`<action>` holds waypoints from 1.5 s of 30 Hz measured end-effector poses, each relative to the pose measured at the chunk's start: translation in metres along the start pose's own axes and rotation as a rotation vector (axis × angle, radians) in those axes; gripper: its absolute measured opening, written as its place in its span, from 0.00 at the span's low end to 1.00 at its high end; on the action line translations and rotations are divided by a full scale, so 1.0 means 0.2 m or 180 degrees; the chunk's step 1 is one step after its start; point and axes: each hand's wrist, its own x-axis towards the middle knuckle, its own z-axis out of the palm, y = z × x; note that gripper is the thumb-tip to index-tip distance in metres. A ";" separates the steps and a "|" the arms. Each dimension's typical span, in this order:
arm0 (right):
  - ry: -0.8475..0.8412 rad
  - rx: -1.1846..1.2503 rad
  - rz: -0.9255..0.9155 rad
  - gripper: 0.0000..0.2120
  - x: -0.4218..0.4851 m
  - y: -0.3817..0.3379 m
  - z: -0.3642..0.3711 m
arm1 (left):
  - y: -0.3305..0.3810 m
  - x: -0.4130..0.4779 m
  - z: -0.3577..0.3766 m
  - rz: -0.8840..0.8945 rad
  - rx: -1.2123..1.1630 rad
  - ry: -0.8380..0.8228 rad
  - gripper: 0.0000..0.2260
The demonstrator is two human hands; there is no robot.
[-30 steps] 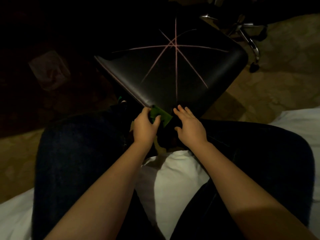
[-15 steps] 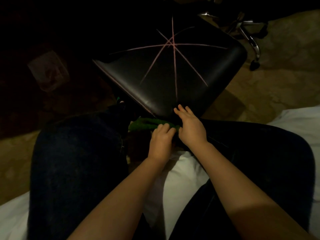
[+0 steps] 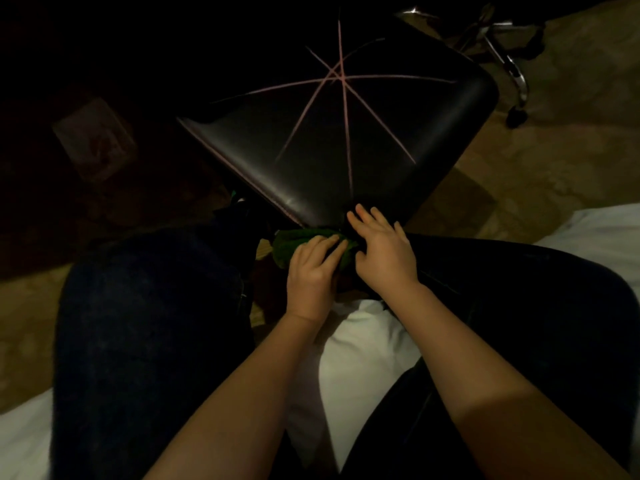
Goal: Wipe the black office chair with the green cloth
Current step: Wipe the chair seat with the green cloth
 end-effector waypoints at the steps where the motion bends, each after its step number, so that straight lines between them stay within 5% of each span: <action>1: 0.0010 -0.0025 0.0000 0.33 0.00 0.00 0.00 | -0.01 0.00 0.00 -0.0009 0.0007 0.0038 0.14; 13: 0.0081 -0.0119 -0.0020 0.32 0.00 0.03 0.01 | -0.05 0.08 0.00 -0.0016 0.0117 0.0316 0.13; 18: 0.0010 0.0079 -0.0010 0.33 0.00 0.03 0.00 | -0.19 0.24 -0.10 -0.0616 0.0002 0.0383 0.15; 33: -0.0121 0.0339 0.0103 0.35 0.02 0.06 0.00 | -0.07 0.15 -0.12 -0.0952 -0.0571 -0.0122 0.19; 45: -0.0050 0.0507 0.0280 0.36 0.04 0.15 -0.06 | 0.13 0.06 0.01 0.0391 -0.0285 -0.1348 0.30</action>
